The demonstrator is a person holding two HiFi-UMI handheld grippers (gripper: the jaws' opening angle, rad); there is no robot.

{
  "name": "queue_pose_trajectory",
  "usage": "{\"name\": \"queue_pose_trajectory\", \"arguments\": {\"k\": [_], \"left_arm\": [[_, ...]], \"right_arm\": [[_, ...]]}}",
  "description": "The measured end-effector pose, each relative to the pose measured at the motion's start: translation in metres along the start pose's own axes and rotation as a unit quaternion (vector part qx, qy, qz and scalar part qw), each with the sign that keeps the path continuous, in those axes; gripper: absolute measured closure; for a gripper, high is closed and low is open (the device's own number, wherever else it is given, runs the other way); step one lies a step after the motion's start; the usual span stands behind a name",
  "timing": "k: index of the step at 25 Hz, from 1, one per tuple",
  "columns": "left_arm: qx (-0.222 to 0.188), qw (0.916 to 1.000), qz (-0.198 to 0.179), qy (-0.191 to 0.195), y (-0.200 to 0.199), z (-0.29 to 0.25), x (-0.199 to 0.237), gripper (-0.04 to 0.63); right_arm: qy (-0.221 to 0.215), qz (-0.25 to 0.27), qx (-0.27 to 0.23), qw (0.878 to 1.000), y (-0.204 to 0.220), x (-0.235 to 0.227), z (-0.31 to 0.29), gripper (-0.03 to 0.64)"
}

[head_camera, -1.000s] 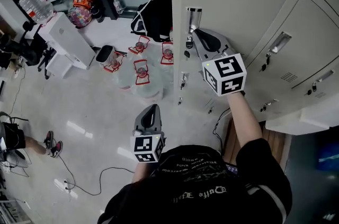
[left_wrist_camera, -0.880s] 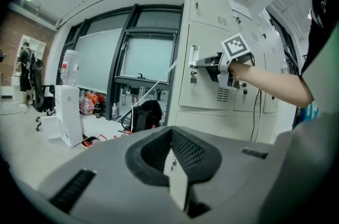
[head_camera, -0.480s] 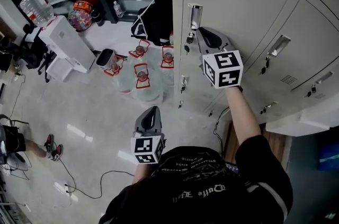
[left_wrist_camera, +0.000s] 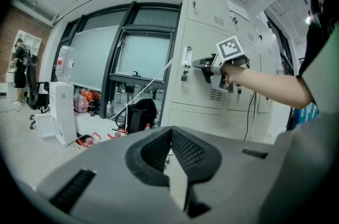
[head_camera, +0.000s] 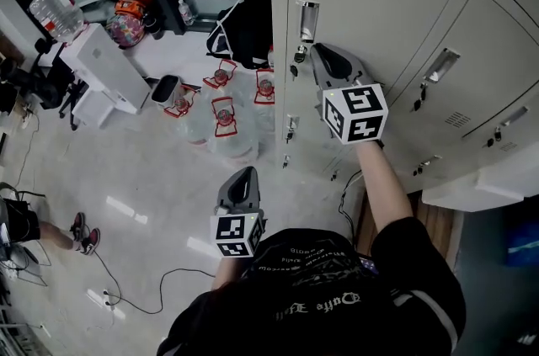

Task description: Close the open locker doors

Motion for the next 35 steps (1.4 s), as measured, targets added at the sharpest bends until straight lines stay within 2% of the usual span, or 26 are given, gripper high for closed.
{"name": "queue_pose_trajectory", "arguments": {"k": [8, 14, 17, 23, 28, 35], "left_arm": [[-0.023, 0.9993, 0.009, 0.030, -0.010, -0.005, -0.019, 0.588], [-0.038, 0.9984, -0.010, 0.040, -0.018, -0.006, -0.033, 0.588], [-0.042, 0.9972, -0.030, 0.055, -0.021, -0.006, -0.047, 0.588], [-0.049, 0.9955, -0.033, 0.074, -0.021, -0.007, -0.072, 0.588], [-0.053, 0.9934, -0.051, 0.088, -0.021, -0.008, -0.093, 0.588], [-0.053, 0.9916, -0.058, 0.102, -0.018, -0.014, -0.123, 0.588]], "right_arm": [[0.001, -0.030, -0.024, 0.999, 0.022, 0.011, 0.056, 0.603], [0.036, -0.043, -0.021, 0.998, 0.051, 0.002, 0.102, 0.603], [0.063, -0.027, -0.018, 0.997, 0.064, -0.006, 0.128, 0.603], [0.101, -0.041, 0.003, 0.994, 0.101, -0.018, 0.179, 0.603], [0.124, -0.045, 0.026, 0.991, 0.134, -0.024, 0.215, 0.603], [0.170, -0.056, 0.065, 0.982, 0.173, -0.038, 0.266, 0.603]]}}
Point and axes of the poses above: the fingertips, and each gripper's own axes: z backward along the fingers, x to its left, y out of its underside, the point moved 1 cm from there along z, backward along the fingers, and after that the axes turned 14 degrees about -z, right-handed, at the moved point
